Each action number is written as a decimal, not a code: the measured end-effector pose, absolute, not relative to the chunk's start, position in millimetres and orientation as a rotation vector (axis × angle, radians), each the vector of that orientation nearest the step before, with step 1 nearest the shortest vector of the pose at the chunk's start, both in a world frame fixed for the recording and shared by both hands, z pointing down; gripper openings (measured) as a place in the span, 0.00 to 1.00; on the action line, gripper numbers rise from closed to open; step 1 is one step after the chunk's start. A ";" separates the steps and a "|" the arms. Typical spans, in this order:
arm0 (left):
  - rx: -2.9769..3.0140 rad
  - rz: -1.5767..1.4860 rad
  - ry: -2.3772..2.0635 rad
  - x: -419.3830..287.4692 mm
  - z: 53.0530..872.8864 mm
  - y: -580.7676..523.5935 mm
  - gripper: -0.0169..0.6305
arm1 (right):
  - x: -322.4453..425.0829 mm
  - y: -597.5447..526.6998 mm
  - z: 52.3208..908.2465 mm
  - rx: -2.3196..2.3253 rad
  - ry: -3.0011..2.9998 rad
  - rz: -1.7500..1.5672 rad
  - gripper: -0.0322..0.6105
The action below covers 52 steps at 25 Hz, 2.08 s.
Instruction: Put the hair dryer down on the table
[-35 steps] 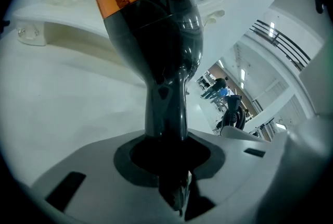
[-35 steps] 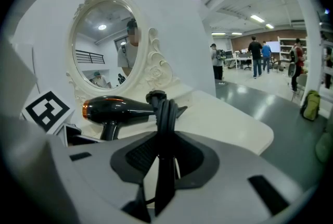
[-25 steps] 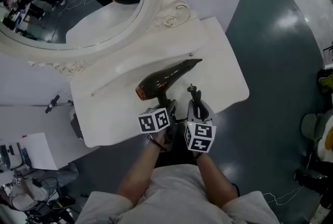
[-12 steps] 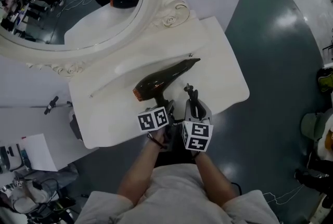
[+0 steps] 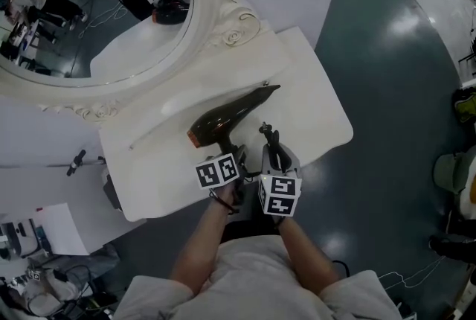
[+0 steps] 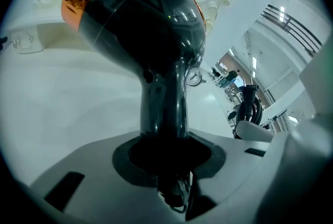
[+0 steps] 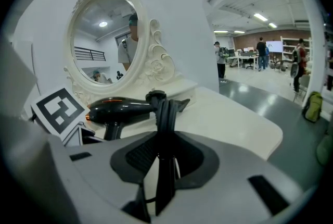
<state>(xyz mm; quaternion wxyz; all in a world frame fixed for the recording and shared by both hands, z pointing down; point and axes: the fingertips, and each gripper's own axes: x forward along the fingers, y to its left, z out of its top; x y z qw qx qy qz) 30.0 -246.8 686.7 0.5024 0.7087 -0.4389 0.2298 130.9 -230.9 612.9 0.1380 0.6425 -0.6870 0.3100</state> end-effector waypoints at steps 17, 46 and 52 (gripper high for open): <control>1.690 0.620 -1.098 23.7 696.0 -244.6 0.24 | 126.5 -234.8 616.2 1.829 -1.993 0.900 0.21; 1.684 0.792 -1.083 20.1 710.7 -241.4 0.36 | 128.4 -237.0 622.4 1.843 -1.977 0.919 0.21; 1.691 0.828 -1.087 23.2 710.5 -242.5 0.39 | 134.8 -235.7 624.0 1.856 -1.975 0.936 0.21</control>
